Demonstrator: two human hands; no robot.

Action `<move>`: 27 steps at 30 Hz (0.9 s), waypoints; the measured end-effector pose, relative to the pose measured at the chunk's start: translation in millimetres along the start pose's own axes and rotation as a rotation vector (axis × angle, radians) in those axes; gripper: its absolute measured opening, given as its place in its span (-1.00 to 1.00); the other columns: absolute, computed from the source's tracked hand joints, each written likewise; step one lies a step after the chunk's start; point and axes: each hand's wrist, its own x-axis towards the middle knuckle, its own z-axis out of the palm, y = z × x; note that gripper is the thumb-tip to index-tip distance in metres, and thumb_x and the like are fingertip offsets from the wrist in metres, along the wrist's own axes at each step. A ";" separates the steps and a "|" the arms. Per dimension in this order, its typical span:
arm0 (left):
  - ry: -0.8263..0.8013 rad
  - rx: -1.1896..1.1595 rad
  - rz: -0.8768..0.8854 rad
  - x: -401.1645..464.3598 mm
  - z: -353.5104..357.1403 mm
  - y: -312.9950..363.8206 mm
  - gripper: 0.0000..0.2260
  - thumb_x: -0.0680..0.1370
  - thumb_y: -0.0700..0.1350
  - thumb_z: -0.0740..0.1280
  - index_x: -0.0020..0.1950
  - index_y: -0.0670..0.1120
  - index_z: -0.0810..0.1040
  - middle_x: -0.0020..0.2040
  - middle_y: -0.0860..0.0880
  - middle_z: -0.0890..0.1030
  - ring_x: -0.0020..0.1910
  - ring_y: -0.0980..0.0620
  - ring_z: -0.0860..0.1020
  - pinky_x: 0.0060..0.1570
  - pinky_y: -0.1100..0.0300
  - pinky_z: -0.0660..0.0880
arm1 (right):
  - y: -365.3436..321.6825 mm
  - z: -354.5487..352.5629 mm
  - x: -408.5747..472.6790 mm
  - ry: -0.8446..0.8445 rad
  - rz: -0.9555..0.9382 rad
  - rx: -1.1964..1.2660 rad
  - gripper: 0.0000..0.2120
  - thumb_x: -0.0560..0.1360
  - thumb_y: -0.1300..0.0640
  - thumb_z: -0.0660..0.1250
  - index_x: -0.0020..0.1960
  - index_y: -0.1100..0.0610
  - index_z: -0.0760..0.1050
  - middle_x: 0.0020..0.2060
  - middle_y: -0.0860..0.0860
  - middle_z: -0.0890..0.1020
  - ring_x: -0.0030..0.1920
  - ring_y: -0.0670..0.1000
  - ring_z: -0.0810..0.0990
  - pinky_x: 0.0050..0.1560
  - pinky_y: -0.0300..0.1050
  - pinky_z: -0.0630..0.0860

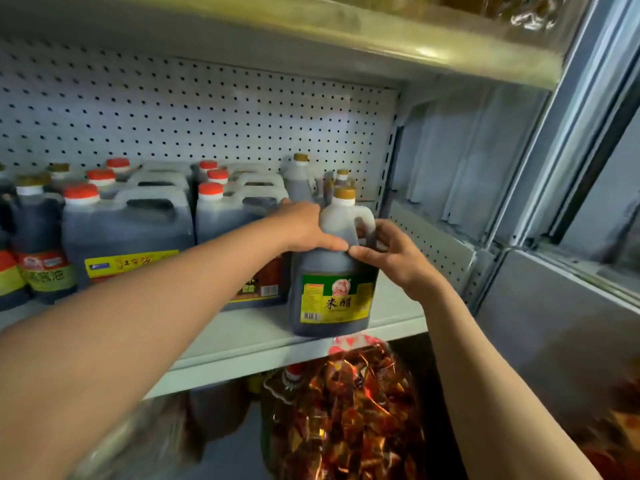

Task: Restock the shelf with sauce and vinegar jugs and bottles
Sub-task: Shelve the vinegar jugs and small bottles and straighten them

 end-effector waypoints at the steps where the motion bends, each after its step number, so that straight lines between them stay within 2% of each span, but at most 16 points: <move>1: 0.017 -0.001 0.001 1.4 0.7 -0.8 -0.23 0.35 0.41 0.41 0.39 -0.03 0.40 0.36 -0.18 0.48 0.33 -0.21 0.40 0.14 0.03 0.41 | 2.4 2.6 0.0 0.012 -0.016 0.007 -0.63 0.47 0.20 0.51 0.22 0.06 0.50 0.09 -0.03 0.67 0.03 -0.19 0.67 -0.08 -0.32 0.58; 4: 0.057 -0.001 0.012 2.7 1.6 -1.0 -0.18 0.35 0.38 0.43 0.46 0.00 0.30 0.40 -0.19 0.44 0.39 -0.20 0.36 0.16 0.01 0.39 | 8.2 8.9 -3.1 0.067 -0.064 0.014 -0.66 0.49 0.15 0.49 0.20 -0.08 0.50 0.06 -0.17 0.63 -0.04 -0.36 0.62 -0.14 -0.43 0.53; 6: 0.036 0.054 0.015 3.9 0.7 2.4 -0.14 0.32 0.39 0.45 0.45 -0.04 0.29 0.39 -0.20 0.44 0.38 -0.21 0.36 0.16 0.01 0.38 | 12.7 10.4 -5.1 0.077 -0.074 0.036 -0.65 0.50 0.14 0.49 0.22 -0.08 0.49 0.06 -0.19 0.62 -0.05 -0.38 0.61 -0.16 -0.43 0.54; 9: 0.008 0.165 0.006 4.4 -1.3 8.2 -0.04 0.23 0.42 0.48 0.42 -0.09 0.27 0.35 -0.24 0.44 0.36 -0.22 0.38 0.22 -0.03 0.40 | 15.7 13.0 -9.0 0.091 -0.053 0.057 -0.52 0.49 0.07 0.48 0.37 0.05 0.45 0.15 -0.10 0.62 0.02 -0.25 0.65 -0.13 -0.36 0.57; 11: 0.009 0.177 0.015 4.0 -2.4 11.4 -0.03 0.19 0.42 0.51 0.40 -0.10 0.29 0.33 -0.24 0.43 0.35 -0.20 0.38 0.20 0.00 0.40 | 22.6 14.3 -15.0 0.094 -0.051 0.061 -0.46 0.46 0.04 0.50 0.39 0.06 0.43 0.19 -0.06 0.63 0.11 -0.13 0.64 -0.06 -0.30 0.59; 13: 0.011 0.197 0.028 3.5 -3.6 14.5 -0.01 0.16 0.42 0.53 0.39 -0.10 0.31 0.32 -0.21 0.44 0.35 -0.18 0.38 0.16 0.02 0.39 | 38.1 16.9 -26.2 0.061 -0.048 0.083 -0.35 0.37 0.04 0.56 0.40 -0.04 0.40 0.14 -0.09 0.66 0.14 -0.06 0.64 -0.02 -0.25 0.59; 16: 0.022 0.207 0.039 3.7 -5.2 16.6 -0.02 0.17 0.41 0.53 0.39 -0.12 0.34 0.32 -0.17 0.46 0.34 -0.16 0.38 0.13 0.04 0.38 | 64.0 26.0 -43.5 0.058 -0.038 0.030 -0.11 0.29 0.11 0.65 0.48 -0.16 0.28 0.17 -0.14 0.66 0.19 -0.10 0.63 0.08 -0.16 0.62; 19: 0.033 0.229 0.049 4.8 -5.8 17.6 -0.04 0.18 0.41 0.53 0.38 -0.13 0.37 0.31 -0.17 0.47 0.31 -0.16 0.41 0.07 0.05 0.37 | 76.6 31.2 -46.3 0.134 -0.025 -0.023 -0.18 0.28 0.04 0.66 0.44 -0.13 0.36 0.16 -0.16 0.66 0.19 -0.10 0.62 0.06 -0.15 0.63; 23: 0.058 0.270 0.066 10.5 -5.1 18.4 -0.07 0.20 0.42 0.51 0.36 -0.13 0.39 0.31 -0.18 0.48 0.31 -0.17 0.41 0.09 0.04 0.37 | 80.8 33.4 -37.3 0.196 -0.024 -0.062 -0.29 0.25 0.00 0.66 0.33 -0.11 0.46 0.06 -0.24 0.68 0.07 -0.22 0.65 -0.11 -0.30 0.61; 27: 0.058 0.297 0.066 25.3 -5.4 17.1 -0.10 0.24 0.42 0.49 0.37 -0.14 0.39 0.31 -0.16 0.49 0.31 -0.16 0.37 0.06 0.04 0.32 | 81.4 35.0 -22.0 0.236 -0.042 -0.104 -0.36 0.23 -0.07 0.65 0.24 -0.13 0.50 -0.02 -0.31 0.68 -0.02 -0.29 0.64 -0.16 -0.40 0.54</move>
